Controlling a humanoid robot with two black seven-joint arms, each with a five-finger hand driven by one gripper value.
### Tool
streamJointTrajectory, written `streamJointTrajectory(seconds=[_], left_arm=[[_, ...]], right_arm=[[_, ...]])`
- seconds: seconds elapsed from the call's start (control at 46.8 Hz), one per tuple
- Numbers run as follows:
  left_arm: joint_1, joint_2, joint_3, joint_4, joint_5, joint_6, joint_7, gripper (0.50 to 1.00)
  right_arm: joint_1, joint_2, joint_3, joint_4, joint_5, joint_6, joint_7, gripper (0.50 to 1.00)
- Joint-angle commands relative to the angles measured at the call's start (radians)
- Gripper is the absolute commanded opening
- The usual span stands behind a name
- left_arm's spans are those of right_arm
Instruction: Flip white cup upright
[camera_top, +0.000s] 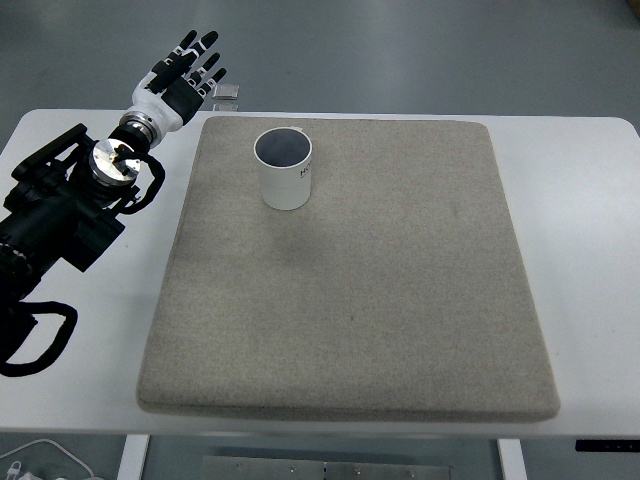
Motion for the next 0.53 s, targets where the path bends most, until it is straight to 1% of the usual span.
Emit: streamJointTrajectory(seconds=[0.0, 0.171, 0.32, 0.512], left_arm=[[0.001, -0.002, -0.003, 0.000, -0.002, 0.000, 0.005, 0.994], [0.002, -0.004, -0.029, 0.000, -0.016, -0.002, 0.011, 0.994], [0.002, -0.007, -0.037, 0.001, -0.020, 0.006, 0.029, 0.994], [0.007, -0.007, -0.037, 0.001, -0.022, 0.006, 0.029, 0.994]], right_arm=[[0.000, 0.000, 0.000, 0.000, 0.000, 0.000, 0.000, 0.930], [0.000, 0.000, 0.000, 0.000, 0.000, 0.000, 0.000, 0.930], [0.000, 0.000, 0.000, 0.000, 0.000, 0.000, 0.000, 0.930], [-0.001, 0.000, -0.002, 0.000, 0.000, 0.000, 0.000, 0.930]])
